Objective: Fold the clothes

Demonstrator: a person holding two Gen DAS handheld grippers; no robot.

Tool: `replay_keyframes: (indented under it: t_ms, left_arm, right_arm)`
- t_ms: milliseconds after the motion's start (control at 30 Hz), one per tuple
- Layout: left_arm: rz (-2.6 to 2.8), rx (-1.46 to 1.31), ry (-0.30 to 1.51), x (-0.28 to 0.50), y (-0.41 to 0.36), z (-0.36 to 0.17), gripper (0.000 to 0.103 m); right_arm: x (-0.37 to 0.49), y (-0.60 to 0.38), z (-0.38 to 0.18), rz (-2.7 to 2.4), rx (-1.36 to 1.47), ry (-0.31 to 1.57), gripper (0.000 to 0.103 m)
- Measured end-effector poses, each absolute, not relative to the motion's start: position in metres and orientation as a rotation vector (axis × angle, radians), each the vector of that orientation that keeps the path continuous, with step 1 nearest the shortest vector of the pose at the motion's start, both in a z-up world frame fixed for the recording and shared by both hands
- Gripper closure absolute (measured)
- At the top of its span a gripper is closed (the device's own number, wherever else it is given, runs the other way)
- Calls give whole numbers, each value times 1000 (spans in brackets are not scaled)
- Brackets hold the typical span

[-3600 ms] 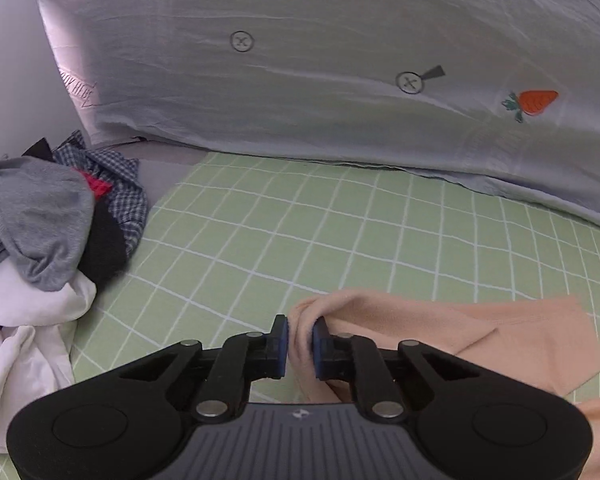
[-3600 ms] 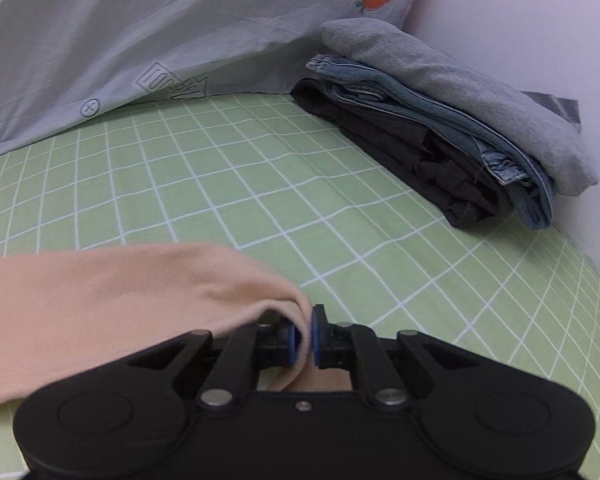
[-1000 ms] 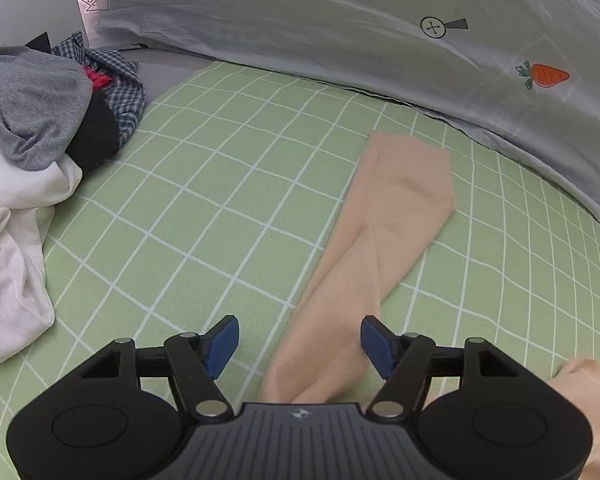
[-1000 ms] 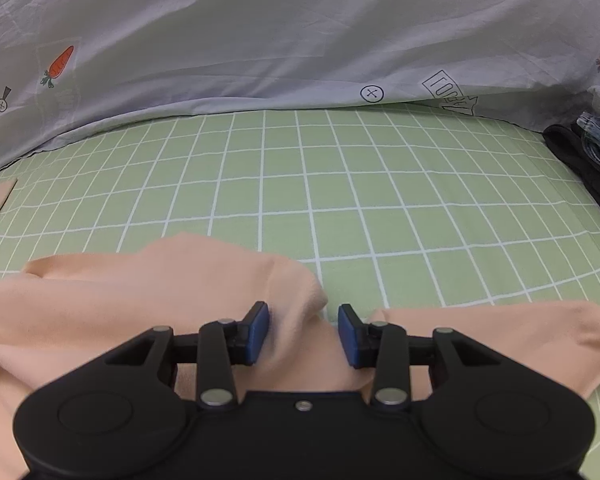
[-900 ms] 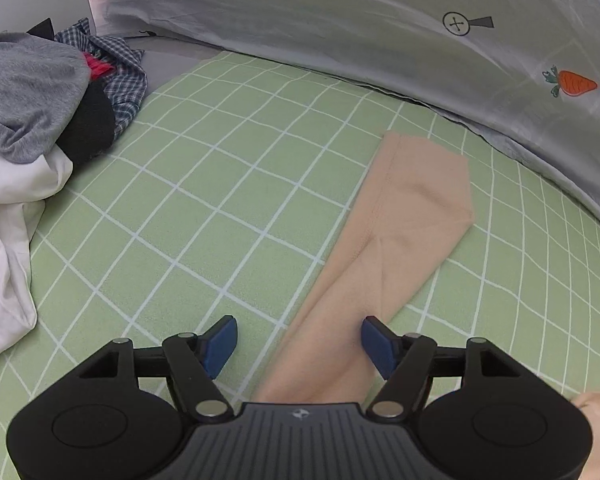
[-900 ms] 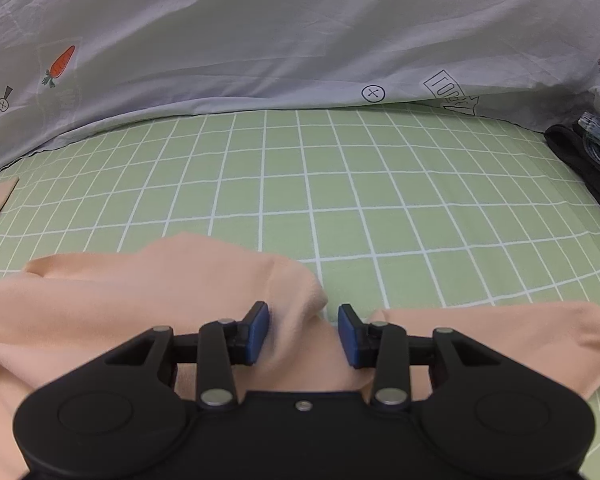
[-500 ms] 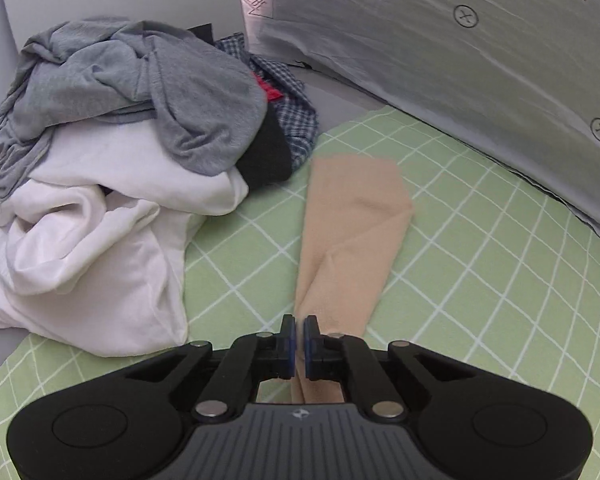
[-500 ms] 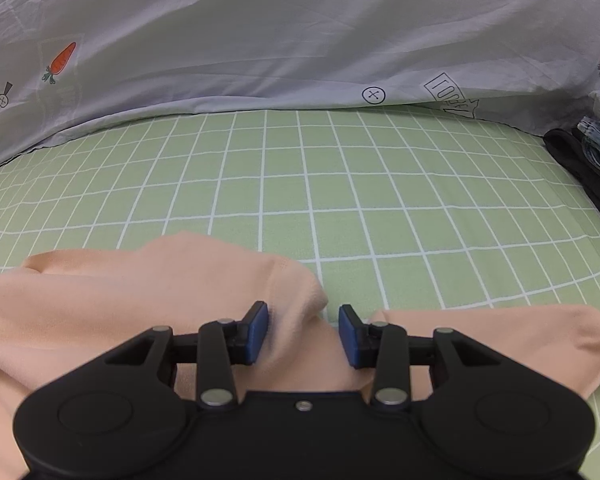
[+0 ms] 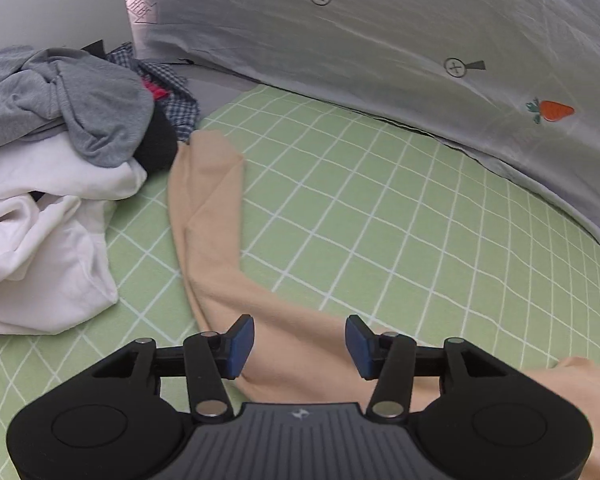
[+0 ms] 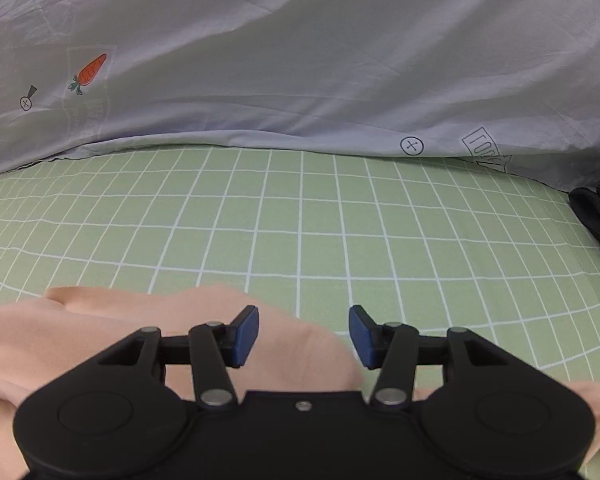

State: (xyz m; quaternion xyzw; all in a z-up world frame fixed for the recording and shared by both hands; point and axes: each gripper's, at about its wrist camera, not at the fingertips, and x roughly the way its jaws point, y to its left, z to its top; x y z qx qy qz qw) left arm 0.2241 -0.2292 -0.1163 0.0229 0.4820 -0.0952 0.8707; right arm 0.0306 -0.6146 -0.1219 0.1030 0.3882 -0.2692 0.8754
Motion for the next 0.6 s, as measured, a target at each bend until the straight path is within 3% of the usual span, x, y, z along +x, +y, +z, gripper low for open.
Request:
replay_keyframes:
  t_ms: [200,300,400,600]
  left_arm:
    - [-269,134,1034,227,-274,-133,42]
    - [-275,155,1043,230,-285,-139,41]
    - [-280,161,1053,234,-293,-143,40]
    - [-273,153,1057,233,-287,-143,40]
  right_arm:
    - [54,-631,-140,-427,282,843,52]
    - [53,-629,-144,-373,267,869,65]
    - [53,-625,-143,-318,265,879,97]
    - [52,-635,-120,-420,243,777,97]
